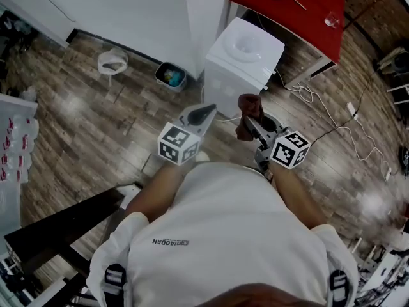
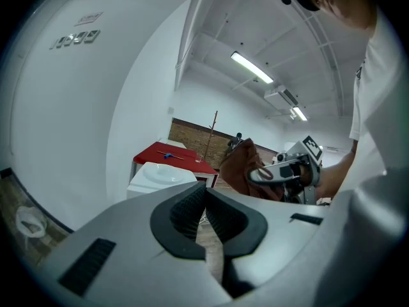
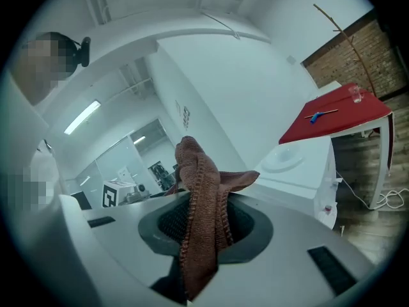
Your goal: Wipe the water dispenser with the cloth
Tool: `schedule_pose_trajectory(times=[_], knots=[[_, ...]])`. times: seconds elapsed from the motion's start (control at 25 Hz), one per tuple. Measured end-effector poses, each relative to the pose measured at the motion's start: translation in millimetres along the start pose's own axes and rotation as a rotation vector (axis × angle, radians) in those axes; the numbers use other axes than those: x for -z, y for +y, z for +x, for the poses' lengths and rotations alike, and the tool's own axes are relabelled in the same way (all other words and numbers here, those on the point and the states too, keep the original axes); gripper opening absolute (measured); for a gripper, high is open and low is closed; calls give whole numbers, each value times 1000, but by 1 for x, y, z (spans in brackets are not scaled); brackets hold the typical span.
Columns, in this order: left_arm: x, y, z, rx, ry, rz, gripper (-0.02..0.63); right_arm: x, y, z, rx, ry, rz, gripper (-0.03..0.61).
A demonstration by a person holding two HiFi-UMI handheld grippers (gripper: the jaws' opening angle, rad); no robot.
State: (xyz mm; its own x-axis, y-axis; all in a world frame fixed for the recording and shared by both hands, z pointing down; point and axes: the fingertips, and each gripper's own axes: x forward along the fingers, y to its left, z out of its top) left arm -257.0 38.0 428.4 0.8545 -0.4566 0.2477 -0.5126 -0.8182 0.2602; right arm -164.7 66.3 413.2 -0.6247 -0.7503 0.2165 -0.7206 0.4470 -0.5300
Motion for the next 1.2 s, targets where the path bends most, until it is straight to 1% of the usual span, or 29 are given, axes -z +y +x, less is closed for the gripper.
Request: schedule_pose_trajectory(times=[0.2, 0.36, 0.56, 0.72, 0.92, 1.04, 1.2], knots=[[-11, -30, 8, -28, -29, -12, -3, -3, 3, -48, 14, -2, -68, 87], [-12, -61, 13, -30, -17, 20, -3, -2, -6, -83, 29, -23, -67, 87], [-4, -89, 14, -56, -7, 14, -3, 9, -9, -117, 22, -37, -57, 86], [5, -110, 10, -72, -5, 0, -3, 26, -7, -137, 12, -29, -56, 87], [22, -135, 5, -81, 11, 1, -3, 41, -5, -153, 7, -29, -53, 86], [27, -148, 3, -79, 15, 8, -3, 42, -4, -161, 18, -41, -65, 86], [26, -154, 2, -81, 8, 24, -3, 42, -1, -164, 17, -58, -80, 86]])
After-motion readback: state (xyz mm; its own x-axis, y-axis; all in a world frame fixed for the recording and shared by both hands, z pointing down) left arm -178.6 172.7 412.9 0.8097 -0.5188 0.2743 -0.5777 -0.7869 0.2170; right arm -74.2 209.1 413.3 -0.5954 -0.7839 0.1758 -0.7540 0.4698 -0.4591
